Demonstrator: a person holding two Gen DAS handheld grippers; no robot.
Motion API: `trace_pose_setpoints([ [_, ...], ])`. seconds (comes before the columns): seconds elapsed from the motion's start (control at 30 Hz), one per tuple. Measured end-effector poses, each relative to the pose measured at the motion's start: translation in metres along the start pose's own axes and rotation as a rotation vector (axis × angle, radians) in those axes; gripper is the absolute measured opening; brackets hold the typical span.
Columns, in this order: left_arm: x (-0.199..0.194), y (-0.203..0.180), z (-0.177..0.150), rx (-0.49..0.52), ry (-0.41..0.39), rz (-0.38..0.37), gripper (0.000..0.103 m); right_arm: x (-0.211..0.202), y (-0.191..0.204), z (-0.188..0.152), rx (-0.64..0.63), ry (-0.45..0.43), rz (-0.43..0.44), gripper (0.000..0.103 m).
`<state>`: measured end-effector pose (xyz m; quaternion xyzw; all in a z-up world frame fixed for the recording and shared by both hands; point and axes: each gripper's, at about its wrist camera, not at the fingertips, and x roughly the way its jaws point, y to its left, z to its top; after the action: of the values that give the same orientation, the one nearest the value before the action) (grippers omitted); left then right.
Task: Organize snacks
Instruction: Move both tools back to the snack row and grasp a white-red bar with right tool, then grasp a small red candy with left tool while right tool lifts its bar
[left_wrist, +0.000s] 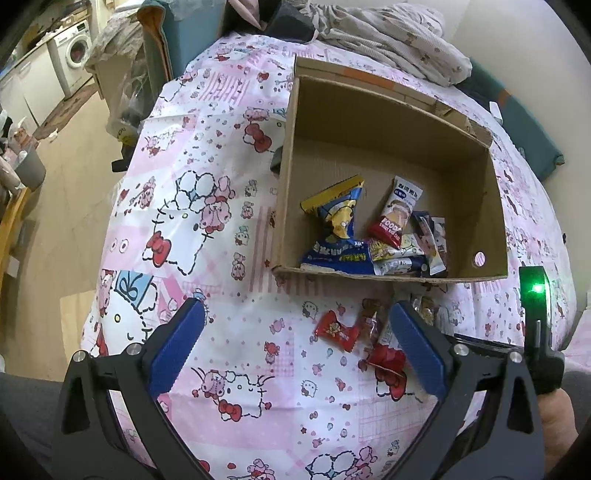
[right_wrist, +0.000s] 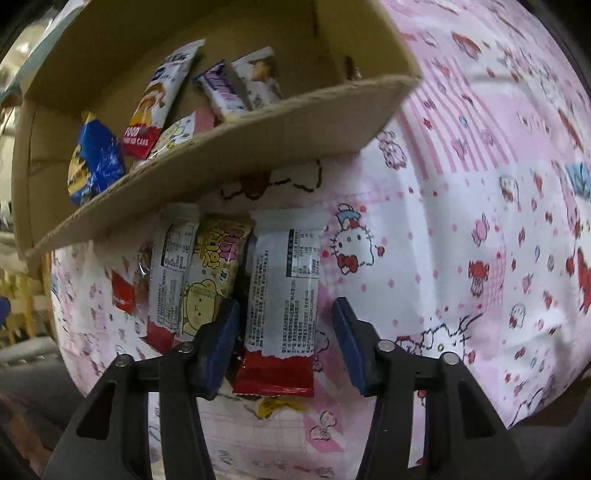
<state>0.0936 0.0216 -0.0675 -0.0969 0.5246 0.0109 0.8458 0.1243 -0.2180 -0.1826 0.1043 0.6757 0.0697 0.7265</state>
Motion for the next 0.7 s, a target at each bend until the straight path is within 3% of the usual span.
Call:
trace_pose_setpoints([
  [0.1, 0.001, 0.000, 0.000, 0.002, 0.000, 0.007, 0.100, -0.011, -0.002, -0.004, 0.000, -0.028, 0.002, 0.032],
  [0.3, 0.006, 0.007, -0.001, -0.025, 0.025, 0.008, 0.099, -0.055, -0.017, -0.026, 0.041, -0.082, 0.136, 0.032],
  [0.43, 0.008, 0.006, -0.004, -0.023, 0.027, 0.014, 0.099, -0.097, -0.017, -0.044, 0.014, -0.197, 0.231, 0.032],
  [0.6, 0.010, 0.006, -0.007, -0.016, 0.023, 0.030, 0.099, -0.143, -0.017, -0.058, -0.024, -0.407, 0.303, 0.032],
  [0.67, 0.012, 0.008, -0.009, -0.030, 0.030, 0.033, 0.096, -0.146, -0.023, -0.056, -0.011, -0.425, 0.315, 0.032],
  [0.7, 0.014, 0.010, -0.010, -0.048, 0.039, 0.040, 0.090, -0.145, -0.023, -0.053, 0.000, -0.422, 0.321, 0.032],
])
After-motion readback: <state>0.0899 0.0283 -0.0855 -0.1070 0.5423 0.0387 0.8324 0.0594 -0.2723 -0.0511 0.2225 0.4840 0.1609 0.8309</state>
